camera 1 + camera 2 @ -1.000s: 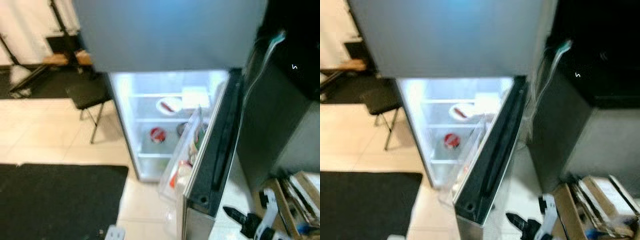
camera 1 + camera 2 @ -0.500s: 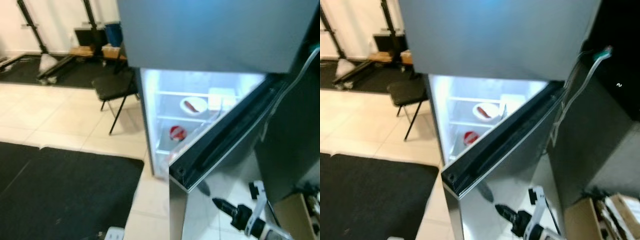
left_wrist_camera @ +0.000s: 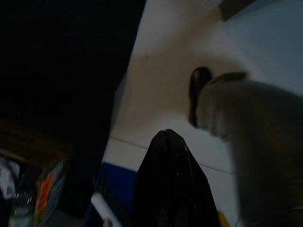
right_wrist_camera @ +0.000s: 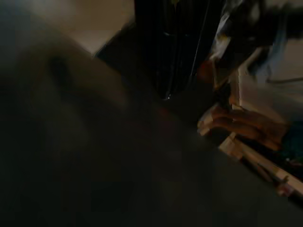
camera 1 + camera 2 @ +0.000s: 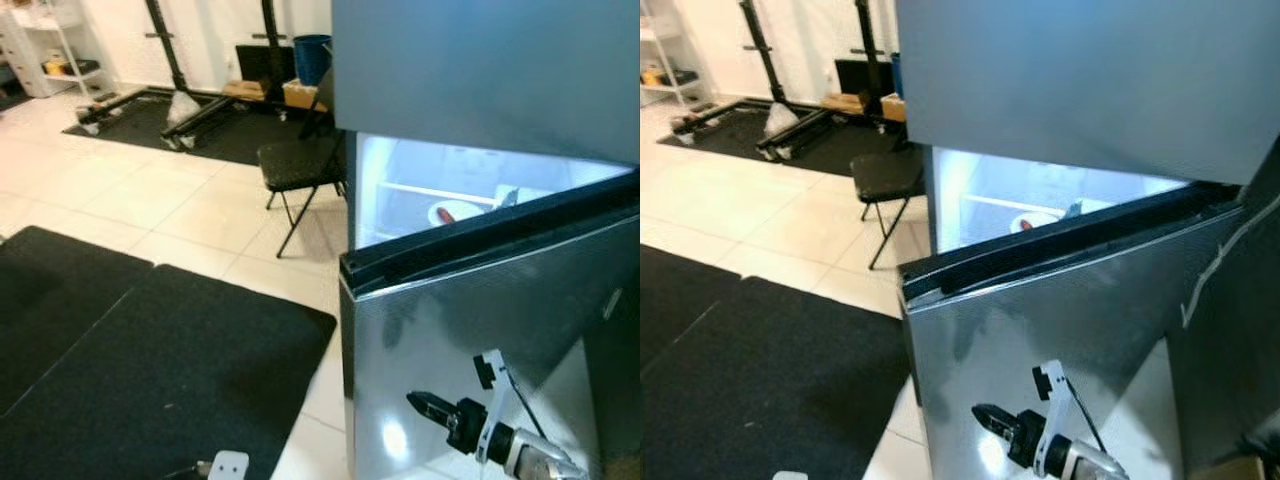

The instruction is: Restocking fridge

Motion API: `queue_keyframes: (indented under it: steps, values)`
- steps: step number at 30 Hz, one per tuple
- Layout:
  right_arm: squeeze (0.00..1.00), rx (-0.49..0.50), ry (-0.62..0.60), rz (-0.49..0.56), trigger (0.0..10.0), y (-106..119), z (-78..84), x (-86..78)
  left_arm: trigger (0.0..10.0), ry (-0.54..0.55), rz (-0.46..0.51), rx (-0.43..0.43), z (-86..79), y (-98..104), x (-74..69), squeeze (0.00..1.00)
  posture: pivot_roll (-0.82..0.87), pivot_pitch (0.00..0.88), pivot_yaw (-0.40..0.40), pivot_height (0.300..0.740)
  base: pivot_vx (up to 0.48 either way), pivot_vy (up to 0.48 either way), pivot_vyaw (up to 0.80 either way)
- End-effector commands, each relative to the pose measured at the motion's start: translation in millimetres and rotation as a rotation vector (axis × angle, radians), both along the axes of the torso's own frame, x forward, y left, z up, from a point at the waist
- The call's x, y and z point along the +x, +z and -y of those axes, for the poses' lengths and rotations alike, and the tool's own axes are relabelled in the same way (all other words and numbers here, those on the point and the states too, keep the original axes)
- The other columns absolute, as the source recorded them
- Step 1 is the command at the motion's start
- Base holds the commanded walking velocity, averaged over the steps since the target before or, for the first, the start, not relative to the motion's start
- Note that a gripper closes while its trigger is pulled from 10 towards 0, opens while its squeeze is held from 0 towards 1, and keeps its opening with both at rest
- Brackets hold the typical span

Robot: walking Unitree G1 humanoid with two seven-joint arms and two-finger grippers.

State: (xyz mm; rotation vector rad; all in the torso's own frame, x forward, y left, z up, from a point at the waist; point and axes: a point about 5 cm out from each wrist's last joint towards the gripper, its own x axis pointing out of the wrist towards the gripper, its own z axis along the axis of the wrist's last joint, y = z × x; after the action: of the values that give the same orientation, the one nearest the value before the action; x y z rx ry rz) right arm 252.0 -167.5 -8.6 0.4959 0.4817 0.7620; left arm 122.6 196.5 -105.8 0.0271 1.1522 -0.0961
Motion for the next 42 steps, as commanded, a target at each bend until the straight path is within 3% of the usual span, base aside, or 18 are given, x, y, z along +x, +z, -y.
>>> queue_keyframes:
  steps: [1, 8, 15, 16, 24, 27, 31, 33, 36, 38, 42]
  values:
    - [0.00, -0.083, -0.047, 0.060, 10.0, 5.5, -2.5, 10.5, 10.0, -0.017, -0.042, -0.007, 4.0, -3.5, -9.0, 0.00, -0.03, 0.000, -0.002, 0.740, 0.000, 0.000, 0.00]
    - [0.00, -0.172, -0.199, 0.149, 10.0, 27.3, -8.4, 43.0, 10.0, -0.019, -0.040, -0.009, 4.8, -3.3, -8.0, 0.00, -0.02, 0.000, -0.004, 0.740, 0.000, 0.000, 0.00]
    - [0.00, -0.195, -0.177, 0.254, 10.0, 54.6, -26.2, 68.7, 10.0, -0.015, -0.039, -0.009, 4.8, -3.3, -8.2, 0.00, -0.02, 0.000, -0.010, 0.740, 0.000, 0.000, 0.00]
    - [0.00, -0.205, -0.145, 0.295, 10.0, 63.3, -35.6, 75.1, 10.0, -0.017, -0.042, -0.010, 5.2, -3.6, -9.1, 0.00, -0.01, 0.000, -0.016, 0.740, 0.000, 0.000, 0.00]
    - [0.00, -0.242, -0.108, 0.376, 10.0, 81.7, -54.6, 88.4, 10.0, -0.018, -0.042, -0.012, 6.2, -3.9, -9.7, 0.00, -0.01, 0.000, -0.022, 0.740, 0.000, 0.000, 0.00]
    - [0.00, -0.280, -0.163, 0.425, 10.0, 98.4, -60.6, 101.6, 10.0, -0.017, -0.040, -0.011, 6.6, -3.9, -9.5, 0.00, -0.01, 0.000, -0.022, 0.740, 0.000, 0.000, 0.00]
    - [0.00, -0.284, -0.431, 0.427, 10.0, 122.9, -45.8, 122.3, 10.0, -0.016, -0.040, -0.006, 6.5, -4.0, -9.8, 0.00, 0.00, 0.000, -0.024, 0.740, 0.000, 0.000, 0.00]
    - [0.00, -0.265, -0.486, 0.382, 10.0, 116.8, -37.0, 120.5, 10.0, -0.011, -0.040, -0.004, 6.6, -4.2, -10.1, 0.00, 0.00, 0.000, -0.028, 0.740, 0.000, 0.000, 0.00]
    - [0.00, -0.369, -0.445, 0.280, 10.0, 79.2, -26.2, 100.1, 10.0, -0.002, -0.039, -0.007, 7.5, -4.4, -10.4, 0.00, 0.00, 0.000, -0.031, 0.740, 0.000, 0.000, 0.00]
    - [0.00, -0.469, -0.382, 0.152, 10.0, 37.2, -15.1, 70.0, 10.0, 0.001, -0.040, -0.005, 7.9, -4.7, -11.1, 0.00, 0.00, 0.000, -0.032, 0.740, 0.000, 0.000, 0.00]
    - [0.00, -0.541, -0.352, 0.104, 10.0, 20.5, -9.2, 56.0, 10.0, 0.003, -0.040, -0.006, 8.2, -4.8, -11.4, 0.00, 0.00, 0.000, -0.032, 0.740, 0.000, 0.000, 0.00]
